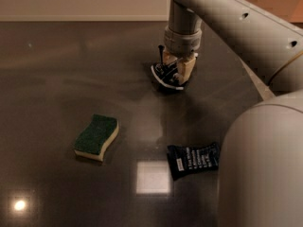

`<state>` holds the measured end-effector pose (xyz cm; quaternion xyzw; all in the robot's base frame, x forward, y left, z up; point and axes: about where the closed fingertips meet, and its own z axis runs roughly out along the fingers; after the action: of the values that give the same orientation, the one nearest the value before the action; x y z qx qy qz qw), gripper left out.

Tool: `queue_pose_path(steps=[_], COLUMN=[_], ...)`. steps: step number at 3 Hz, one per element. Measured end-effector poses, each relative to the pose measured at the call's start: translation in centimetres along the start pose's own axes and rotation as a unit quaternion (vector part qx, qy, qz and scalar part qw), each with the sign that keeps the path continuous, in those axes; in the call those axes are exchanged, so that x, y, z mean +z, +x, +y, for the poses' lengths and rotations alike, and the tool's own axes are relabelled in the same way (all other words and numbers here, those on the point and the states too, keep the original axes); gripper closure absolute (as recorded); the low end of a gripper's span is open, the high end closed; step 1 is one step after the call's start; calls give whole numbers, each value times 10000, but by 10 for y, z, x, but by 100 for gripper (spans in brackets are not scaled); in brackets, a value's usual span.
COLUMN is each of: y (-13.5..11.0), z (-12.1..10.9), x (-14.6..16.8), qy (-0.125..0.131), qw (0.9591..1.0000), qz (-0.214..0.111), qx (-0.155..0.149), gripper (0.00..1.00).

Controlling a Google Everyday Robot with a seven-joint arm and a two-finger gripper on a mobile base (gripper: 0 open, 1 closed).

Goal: Move blue chip bag near rxbar blueberry

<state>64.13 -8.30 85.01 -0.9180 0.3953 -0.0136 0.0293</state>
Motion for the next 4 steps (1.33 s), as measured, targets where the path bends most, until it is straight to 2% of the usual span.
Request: queue_pose_path(steps=[1,3,4], y=[-19,-47,-55], z=[17,44,60], x=[-24,-60,-65], qy=[55,239,233], qw=[9997,9983,9977], qz=[-195,-436,-589], qx=[-111,-297,-260], gripper=[100,100,100])
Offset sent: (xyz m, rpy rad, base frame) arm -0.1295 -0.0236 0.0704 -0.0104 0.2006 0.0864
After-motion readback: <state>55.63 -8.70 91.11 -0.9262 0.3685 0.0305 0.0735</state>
